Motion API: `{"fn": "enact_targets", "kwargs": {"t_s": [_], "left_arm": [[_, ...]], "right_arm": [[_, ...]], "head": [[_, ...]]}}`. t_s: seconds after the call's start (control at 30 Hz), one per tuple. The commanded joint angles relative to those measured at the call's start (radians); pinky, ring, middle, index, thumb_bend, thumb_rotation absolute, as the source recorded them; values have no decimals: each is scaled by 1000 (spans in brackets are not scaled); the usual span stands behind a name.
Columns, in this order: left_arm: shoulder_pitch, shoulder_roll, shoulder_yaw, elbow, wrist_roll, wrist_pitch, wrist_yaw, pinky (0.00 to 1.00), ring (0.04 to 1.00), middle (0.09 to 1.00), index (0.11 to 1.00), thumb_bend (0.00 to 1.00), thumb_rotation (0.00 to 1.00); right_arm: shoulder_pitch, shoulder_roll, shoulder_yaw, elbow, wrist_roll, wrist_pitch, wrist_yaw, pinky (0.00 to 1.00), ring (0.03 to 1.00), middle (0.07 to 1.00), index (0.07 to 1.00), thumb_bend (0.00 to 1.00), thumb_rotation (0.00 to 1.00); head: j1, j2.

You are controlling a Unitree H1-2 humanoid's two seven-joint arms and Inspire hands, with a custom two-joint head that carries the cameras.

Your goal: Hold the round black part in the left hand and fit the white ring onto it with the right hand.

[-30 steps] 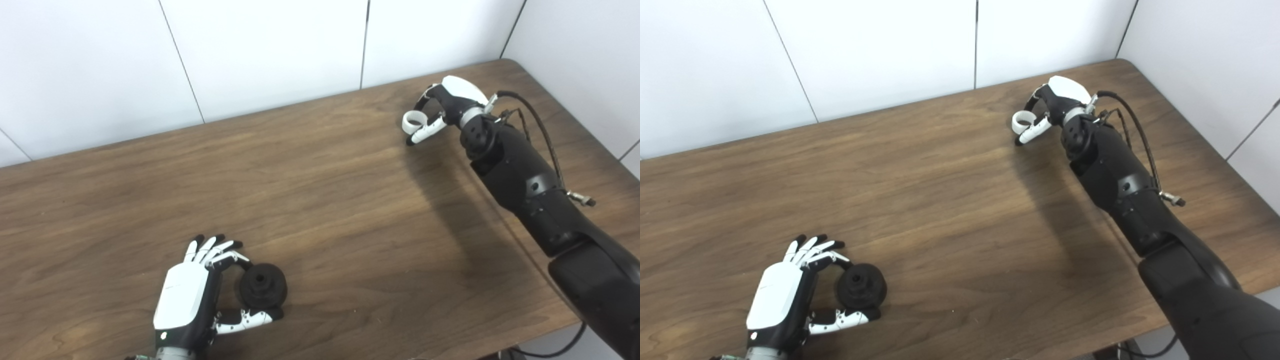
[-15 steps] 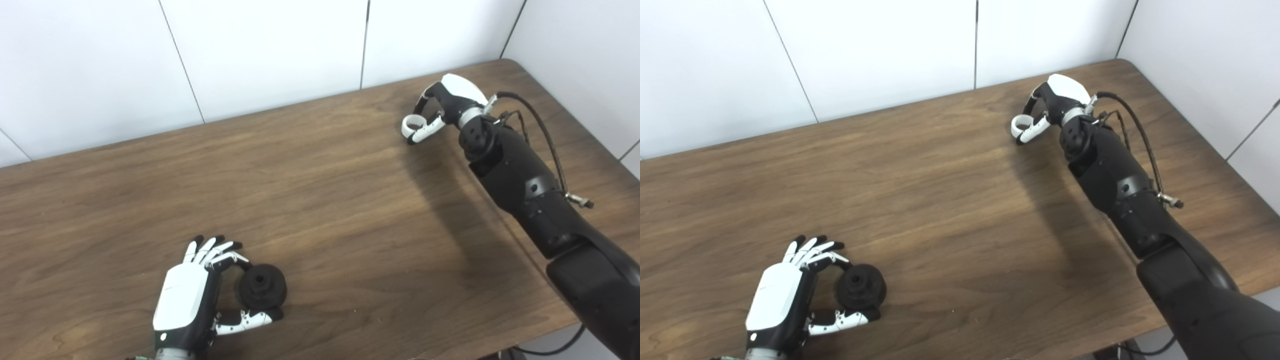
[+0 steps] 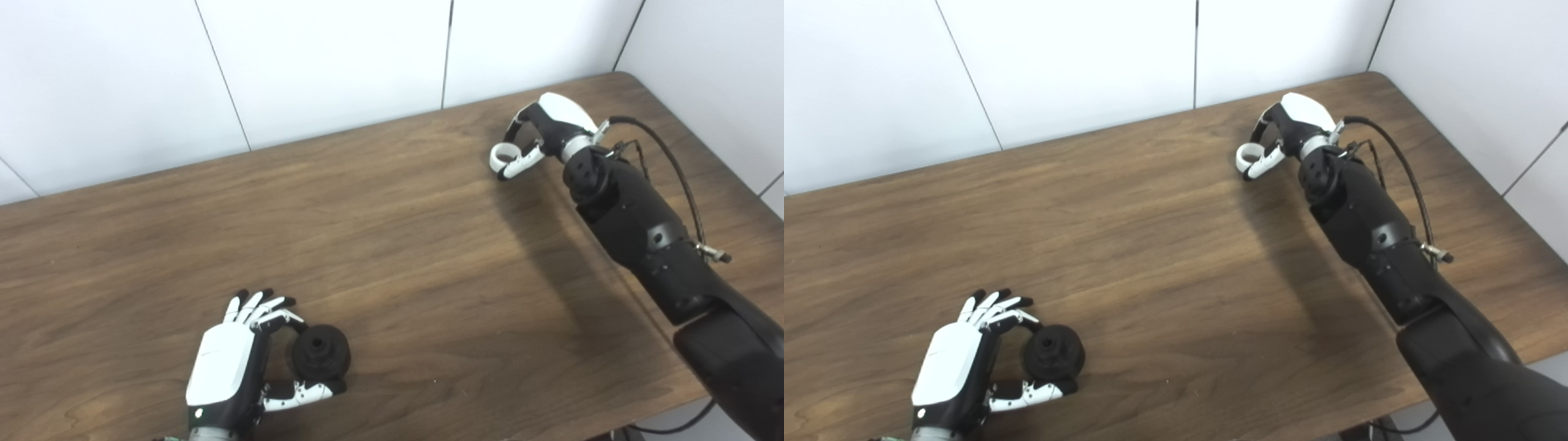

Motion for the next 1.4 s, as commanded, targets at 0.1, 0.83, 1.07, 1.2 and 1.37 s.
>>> {"fn": "enact_targets", "kwargs": {"t_s": [0.1,0.83,1.07,1.2,1.37], "left_arm": [[15,15,-2,7,28,16,-20,1000,914,807,482,525,51],[16,-53,-50,-4,110,84,-46,1000,925,813,482,525,54],[9,-74,-77,-8,146,116,-57,1000,921,810,482,525,54],[7,-84,-87,-4,153,124,-51,1000,917,809,482,525,53],[2,-91,-99,3,171,131,-44,1000,913,807,482,525,54]], "right_arm": [[-52,-43,35,-149,-32,-9,77,981,960,864,488,518,136],[-30,31,145,-665,-129,30,454,982,931,832,485,524,138],[-8,85,151,-772,-136,18,519,998,942,843,485,524,137],[2,105,161,-814,-136,5,547,1000,945,841,485,524,138],[18,126,168,-848,-136,2,569,1000,956,843,485,524,139]], "head": [[15,6],[213,41],[274,53],[302,57],[315,61]]}}
